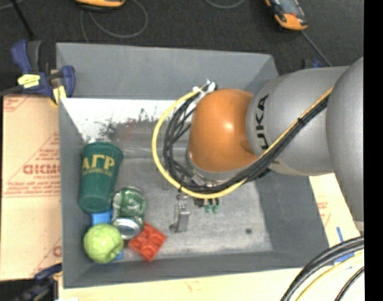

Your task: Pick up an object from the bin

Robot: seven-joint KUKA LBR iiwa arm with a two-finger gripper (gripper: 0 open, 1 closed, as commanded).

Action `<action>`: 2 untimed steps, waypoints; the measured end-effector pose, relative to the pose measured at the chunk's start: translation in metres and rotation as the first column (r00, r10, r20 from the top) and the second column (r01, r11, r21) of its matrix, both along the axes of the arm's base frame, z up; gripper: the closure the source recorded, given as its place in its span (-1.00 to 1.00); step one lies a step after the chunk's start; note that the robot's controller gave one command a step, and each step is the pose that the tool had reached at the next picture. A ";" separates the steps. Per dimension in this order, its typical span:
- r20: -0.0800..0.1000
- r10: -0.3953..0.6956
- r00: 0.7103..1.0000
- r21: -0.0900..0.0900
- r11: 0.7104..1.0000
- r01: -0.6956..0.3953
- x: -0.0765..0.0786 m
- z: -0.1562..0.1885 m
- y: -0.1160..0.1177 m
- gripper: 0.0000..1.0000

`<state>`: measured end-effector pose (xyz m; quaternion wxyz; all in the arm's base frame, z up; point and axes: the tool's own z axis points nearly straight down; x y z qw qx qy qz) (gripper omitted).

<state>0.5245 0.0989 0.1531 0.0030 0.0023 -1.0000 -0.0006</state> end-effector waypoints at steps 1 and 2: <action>0.008 -0.002 1.000 0.001 1.000 0.002 0.002 0.004 0.000 -1.00; -0.001 0.010 1.000 -0.002 1.000 -0.010 0.010 0.038 0.008 -1.00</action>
Offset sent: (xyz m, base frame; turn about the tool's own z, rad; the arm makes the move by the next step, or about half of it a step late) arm 0.0468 0.0457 0.1803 -0.0545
